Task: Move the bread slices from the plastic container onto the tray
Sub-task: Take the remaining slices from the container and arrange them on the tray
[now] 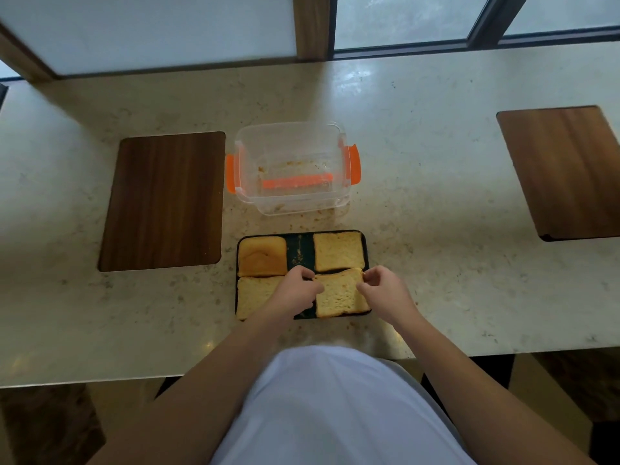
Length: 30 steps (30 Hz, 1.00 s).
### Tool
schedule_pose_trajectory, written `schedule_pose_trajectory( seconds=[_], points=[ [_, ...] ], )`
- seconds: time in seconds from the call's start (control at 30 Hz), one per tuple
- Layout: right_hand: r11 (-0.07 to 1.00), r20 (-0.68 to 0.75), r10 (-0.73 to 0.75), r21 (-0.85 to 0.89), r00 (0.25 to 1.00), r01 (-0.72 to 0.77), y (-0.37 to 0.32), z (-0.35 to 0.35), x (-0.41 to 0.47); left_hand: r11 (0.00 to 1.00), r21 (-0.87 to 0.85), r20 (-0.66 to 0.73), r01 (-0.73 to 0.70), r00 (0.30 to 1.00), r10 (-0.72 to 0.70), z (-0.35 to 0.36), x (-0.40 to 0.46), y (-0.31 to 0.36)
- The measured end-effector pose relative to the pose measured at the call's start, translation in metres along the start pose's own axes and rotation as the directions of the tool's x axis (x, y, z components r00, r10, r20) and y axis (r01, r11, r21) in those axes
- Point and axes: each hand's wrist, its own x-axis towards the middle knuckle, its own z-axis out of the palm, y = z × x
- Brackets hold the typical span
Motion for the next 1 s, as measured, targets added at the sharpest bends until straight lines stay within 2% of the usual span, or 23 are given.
schedule_pose_trajectory(
  seconds=[0.23,0.47,0.73,0.8,0.9,1.0],
  points=[
    [0.985,0.006,-0.051,-0.163,0.999,0.051,0.004,-0.002,-0.001,0.999,-0.037,0.005,-0.024,1.000,0.024,0.004,0.003,0.002],
    [0.979,-0.003,-0.057,-0.196,0.998,0.056,0.004,0.000,-0.006,0.999,0.003,0.019,-0.047,0.999,0.047,0.004,0.002,0.001],
    [0.881,0.063,-0.098,-0.459,0.993,0.116,-0.002,0.003,-0.013,0.986,0.091,0.056,-0.142,0.989,0.138,0.003,-0.001,-0.001],
    [0.873,0.065,-0.079,-0.477,0.995,0.101,-0.008,0.003,-0.013,0.967,0.114,-0.016,-0.229,0.973,0.232,-0.002,-0.004,-0.002],
    [0.921,0.074,-0.123,-0.362,0.990,0.141,-0.032,0.004,-0.002,0.931,0.179,-0.217,-0.319,0.910,0.354,-0.025,-0.007,-0.006],
    [0.941,0.154,-0.180,-0.261,0.972,0.216,-0.066,0.019,0.014,0.918,0.282,-0.385,-0.278,0.844,0.373,-0.060,-0.005,-0.015]
  ],
)
